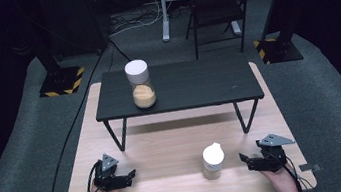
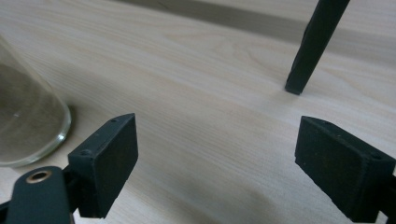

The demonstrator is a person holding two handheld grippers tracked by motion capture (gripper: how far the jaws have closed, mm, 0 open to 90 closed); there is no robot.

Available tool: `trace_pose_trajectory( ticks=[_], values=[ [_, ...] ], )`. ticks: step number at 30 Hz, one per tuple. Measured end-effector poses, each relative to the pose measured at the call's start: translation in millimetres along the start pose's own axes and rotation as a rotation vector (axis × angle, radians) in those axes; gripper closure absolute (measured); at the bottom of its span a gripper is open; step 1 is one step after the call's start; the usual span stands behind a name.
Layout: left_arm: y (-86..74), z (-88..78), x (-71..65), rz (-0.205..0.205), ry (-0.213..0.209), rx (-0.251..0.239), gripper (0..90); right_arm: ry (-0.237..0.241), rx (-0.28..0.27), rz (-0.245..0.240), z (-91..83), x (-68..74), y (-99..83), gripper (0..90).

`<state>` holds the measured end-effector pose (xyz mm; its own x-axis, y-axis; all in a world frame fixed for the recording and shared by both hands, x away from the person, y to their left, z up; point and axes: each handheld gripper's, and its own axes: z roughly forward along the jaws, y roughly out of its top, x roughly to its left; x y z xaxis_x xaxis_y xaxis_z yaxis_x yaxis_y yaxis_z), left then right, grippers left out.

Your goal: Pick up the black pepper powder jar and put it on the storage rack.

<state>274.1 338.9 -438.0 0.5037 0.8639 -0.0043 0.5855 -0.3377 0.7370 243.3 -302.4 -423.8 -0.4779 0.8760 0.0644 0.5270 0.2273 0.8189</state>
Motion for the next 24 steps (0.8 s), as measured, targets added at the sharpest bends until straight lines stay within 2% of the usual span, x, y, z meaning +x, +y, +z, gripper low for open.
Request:
trace_pose_trajectory(
  ticks=[9,15,24],
  values=[
    [0.0,0.0,0.3,0.002,-0.001,0.000,8.2,0.037,-0.051,-0.025,-13.8,5.9,3.2,13.1],
    [0.0,0.0,0.5,0.002,-0.002,0.000,8.2,0.078,-0.085,-0.027,-23.9,7.5,3.6,13.6],
    [0.0,0.0,0.7,0.003,-0.003,0.000,8.2,0.153,-0.119,-0.064,-32.2,11.0,7.9,14.1]
  ],
)
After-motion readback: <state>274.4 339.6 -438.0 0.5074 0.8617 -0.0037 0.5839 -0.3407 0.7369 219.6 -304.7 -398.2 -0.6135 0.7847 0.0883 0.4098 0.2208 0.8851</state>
